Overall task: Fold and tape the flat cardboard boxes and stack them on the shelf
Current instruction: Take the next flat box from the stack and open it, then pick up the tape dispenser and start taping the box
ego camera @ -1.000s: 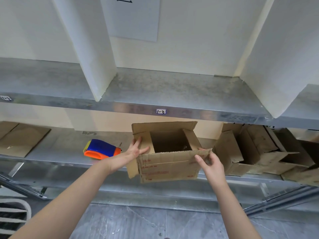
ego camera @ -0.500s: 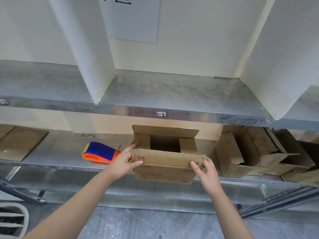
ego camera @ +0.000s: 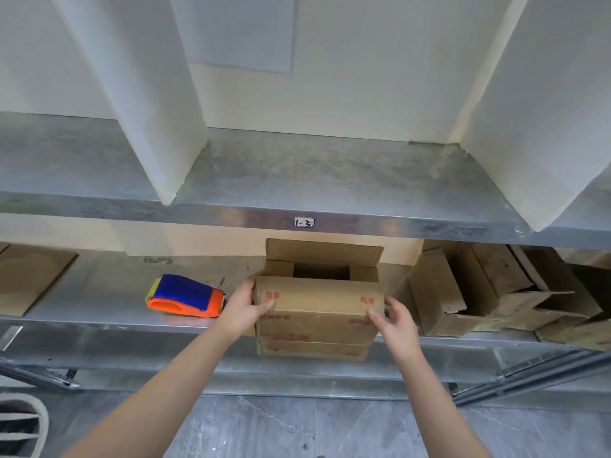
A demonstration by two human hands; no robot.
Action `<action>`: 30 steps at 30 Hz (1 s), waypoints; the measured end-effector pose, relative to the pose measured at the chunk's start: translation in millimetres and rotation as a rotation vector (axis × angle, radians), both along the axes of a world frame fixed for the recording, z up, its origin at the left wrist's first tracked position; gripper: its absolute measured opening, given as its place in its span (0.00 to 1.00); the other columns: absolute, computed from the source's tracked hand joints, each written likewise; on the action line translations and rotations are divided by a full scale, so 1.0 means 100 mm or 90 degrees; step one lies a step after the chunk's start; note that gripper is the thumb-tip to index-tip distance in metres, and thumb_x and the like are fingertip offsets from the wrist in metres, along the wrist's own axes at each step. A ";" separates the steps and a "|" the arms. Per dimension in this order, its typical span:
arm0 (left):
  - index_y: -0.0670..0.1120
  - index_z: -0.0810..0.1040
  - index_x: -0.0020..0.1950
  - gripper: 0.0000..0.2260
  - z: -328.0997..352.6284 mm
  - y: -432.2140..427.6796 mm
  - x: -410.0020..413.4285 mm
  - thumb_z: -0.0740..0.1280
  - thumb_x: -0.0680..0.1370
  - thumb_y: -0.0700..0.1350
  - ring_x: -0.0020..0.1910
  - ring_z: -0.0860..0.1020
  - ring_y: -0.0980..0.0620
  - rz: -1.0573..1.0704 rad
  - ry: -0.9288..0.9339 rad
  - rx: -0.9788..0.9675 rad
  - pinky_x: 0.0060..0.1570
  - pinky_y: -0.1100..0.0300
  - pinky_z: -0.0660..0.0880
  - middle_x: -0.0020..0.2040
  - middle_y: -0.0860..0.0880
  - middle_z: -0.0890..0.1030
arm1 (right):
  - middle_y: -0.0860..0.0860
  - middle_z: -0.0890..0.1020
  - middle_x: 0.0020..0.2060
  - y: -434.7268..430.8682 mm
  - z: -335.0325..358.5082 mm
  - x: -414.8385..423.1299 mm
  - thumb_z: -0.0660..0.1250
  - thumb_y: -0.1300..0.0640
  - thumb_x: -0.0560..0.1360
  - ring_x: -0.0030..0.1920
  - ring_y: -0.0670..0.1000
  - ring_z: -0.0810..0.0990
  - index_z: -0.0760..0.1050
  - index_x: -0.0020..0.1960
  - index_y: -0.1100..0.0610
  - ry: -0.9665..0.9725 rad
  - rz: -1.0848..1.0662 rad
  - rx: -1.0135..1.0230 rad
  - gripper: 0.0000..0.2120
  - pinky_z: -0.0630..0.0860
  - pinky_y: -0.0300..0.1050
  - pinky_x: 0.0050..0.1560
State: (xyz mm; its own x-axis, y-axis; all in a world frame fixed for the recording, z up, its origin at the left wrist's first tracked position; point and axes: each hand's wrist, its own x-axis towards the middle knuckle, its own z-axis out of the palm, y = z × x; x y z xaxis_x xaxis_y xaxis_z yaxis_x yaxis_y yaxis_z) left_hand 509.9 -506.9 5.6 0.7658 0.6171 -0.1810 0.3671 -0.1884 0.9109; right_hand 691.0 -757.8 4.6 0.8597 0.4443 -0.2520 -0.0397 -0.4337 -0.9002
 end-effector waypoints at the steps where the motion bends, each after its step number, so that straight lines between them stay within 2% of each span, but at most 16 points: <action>1: 0.53 0.62 0.73 0.31 -0.01 0.06 -0.02 0.72 0.75 0.43 0.69 0.68 0.53 0.017 0.000 0.016 0.67 0.54 0.68 0.70 0.53 0.69 | 0.50 0.73 0.68 0.06 -0.01 -0.01 0.72 0.54 0.74 0.67 0.53 0.73 0.67 0.72 0.51 0.012 0.007 0.003 0.28 0.72 0.56 0.67; 3: 0.53 0.55 0.77 0.39 -0.01 0.16 -0.04 0.74 0.73 0.43 0.71 0.63 0.53 0.023 0.009 0.010 0.68 0.53 0.67 0.73 0.54 0.63 | 0.51 0.72 0.68 0.16 -0.01 0.02 0.74 0.59 0.73 0.67 0.55 0.73 0.64 0.72 0.47 0.054 0.007 0.049 0.32 0.72 0.58 0.67; 5: 0.55 0.54 0.76 0.40 0.00 0.24 -0.03 0.75 0.72 0.44 0.71 0.64 0.51 -0.005 0.018 -0.008 0.65 0.55 0.71 0.74 0.54 0.62 | 0.52 0.71 0.67 0.23 0.01 0.12 0.74 0.64 0.72 0.66 0.57 0.73 0.60 0.73 0.44 0.109 0.001 0.095 0.37 0.72 0.60 0.67; 7: 0.59 0.57 0.74 0.39 0.03 0.34 0.03 0.76 0.72 0.43 0.66 0.69 0.53 -0.031 0.019 -0.030 0.53 0.64 0.77 0.72 0.55 0.63 | 0.53 0.71 0.65 0.28 0.02 0.25 0.74 0.66 0.71 0.66 0.59 0.73 0.58 0.73 0.43 0.137 0.013 0.097 0.40 0.73 0.60 0.65; 9: 0.62 0.55 0.75 0.41 0.08 0.44 0.12 0.76 0.71 0.43 0.58 0.71 0.58 -0.053 0.032 -0.027 0.42 0.72 0.76 0.70 0.56 0.63 | 0.54 0.71 0.66 0.34 0.04 0.36 0.74 0.68 0.70 0.63 0.60 0.74 0.58 0.73 0.41 0.154 0.038 0.092 0.42 0.79 0.56 0.56; 10: 0.62 0.52 0.76 0.44 0.09 0.50 0.18 0.76 0.71 0.42 0.56 0.71 0.58 -0.066 0.047 -0.019 0.40 0.72 0.75 0.70 0.56 0.62 | 0.55 0.71 0.67 0.37 0.05 0.40 0.74 0.68 0.70 0.62 0.60 0.75 0.58 0.72 0.40 0.158 0.052 0.081 0.42 0.80 0.54 0.52; 12: 0.63 0.48 0.76 0.48 0.10 0.59 0.25 0.77 0.70 0.40 0.60 0.70 0.52 -0.066 0.076 -0.016 0.45 0.69 0.75 0.71 0.55 0.61 | 0.55 0.69 0.69 0.44 0.07 0.47 0.75 0.67 0.69 0.62 0.60 0.76 0.57 0.73 0.38 0.148 0.087 0.037 0.44 0.81 0.53 0.50; 14: 0.62 0.48 0.76 0.50 0.11 0.69 0.27 0.78 0.68 0.39 0.66 0.67 0.47 -0.016 0.095 -0.055 0.55 0.58 0.74 0.71 0.52 0.63 | 0.53 0.67 0.70 0.52 0.08 0.53 0.77 0.65 0.67 0.64 0.59 0.73 0.54 0.74 0.38 0.129 0.110 -0.003 0.48 0.79 0.58 0.56; 17: 0.61 0.53 0.74 0.47 0.08 0.81 0.24 0.79 0.67 0.41 0.69 0.64 0.49 -0.022 0.091 -0.099 0.59 0.54 0.70 0.69 0.53 0.65 | 0.52 0.65 0.72 0.61 0.09 0.58 0.78 0.66 0.65 0.68 0.58 0.69 0.50 0.76 0.38 0.120 0.124 -0.013 0.54 0.76 0.58 0.62; 20: 0.65 0.62 0.66 0.37 0.04 0.84 0.22 0.78 0.67 0.43 0.69 0.65 0.50 -0.069 0.073 -0.055 0.62 0.54 0.70 0.65 0.60 0.65 | 0.48 0.62 0.74 0.67 0.10 0.59 0.76 0.70 0.66 0.72 0.55 0.66 0.48 0.78 0.40 0.116 0.140 -0.005 0.55 0.79 0.47 0.54; 22: 0.67 0.64 0.61 0.31 0.04 0.84 0.19 0.78 0.68 0.46 0.65 0.68 0.50 -0.089 0.074 -0.016 0.63 0.51 0.73 0.63 0.60 0.65 | 0.43 0.67 0.68 0.67 0.12 0.59 0.75 0.70 0.66 0.72 0.52 0.65 0.54 0.75 0.39 0.109 0.182 -0.001 0.50 0.79 0.38 0.47; 23: 0.67 0.65 0.61 0.30 0.03 0.84 0.18 0.77 0.69 0.47 0.66 0.68 0.52 -0.104 0.073 0.016 0.63 0.52 0.73 0.64 0.61 0.65 | 0.41 0.67 0.66 0.65 0.13 0.59 0.75 0.69 0.67 0.72 0.51 0.65 0.59 0.72 0.37 0.096 0.205 -0.001 0.46 0.78 0.37 0.47; 25: 0.67 0.68 0.62 0.27 0.00 0.82 0.14 0.76 0.71 0.48 0.68 0.65 0.56 -0.145 0.056 0.103 0.65 0.55 0.71 0.68 0.64 0.63 | 0.40 0.64 0.71 0.57 0.13 0.57 0.76 0.65 0.68 0.72 0.49 0.64 0.66 0.67 0.33 0.045 0.236 -0.011 0.39 0.75 0.42 0.59; 27: 0.65 0.69 0.65 0.24 -0.05 0.77 0.11 0.73 0.74 0.49 0.70 0.64 0.58 -0.179 0.044 0.175 0.68 0.58 0.68 0.71 0.65 0.62 | 0.40 0.58 0.75 0.48 0.09 0.53 0.77 0.57 0.69 0.74 0.46 0.61 0.68 0.67 0.32 0.006 0.251 -0.019 0.34 0.66 0.49 0.71; 28: 0.64 0.69 0.66 0.23 -0.07 0.74 0.09 0.72 0.75 0.51 0.72 0.63 0.59 -0.186 0.046 0.189 0.70 0.60 0.64 0.71 0.66 0.62 | 0.39 0.57 0.75 0.46 0.06 0.50 0.76 0.51 0.70 0.74 0.45 0.59 0.68 0.68 0.33 -0.004 0.259 -0.025 0.32 0.62 0.50 0.73; 30: 0.64 0.66 0.69 0.23 -0.12 0.71 0.05 0.68 0.76 0.57 0.73 0.58 0.63 -0.201 0.068 0.198 0.71 0.62 0.58 0.70 0.73 0.57 | 0.36 0.54 0.75 0.45 0.00 0.44 0.72 0.40 0.69 0.72 0.40 0.56 0.65 0.71 0.35 -0.054 0.280 -0.069 0.32 0.59 0.44 0.72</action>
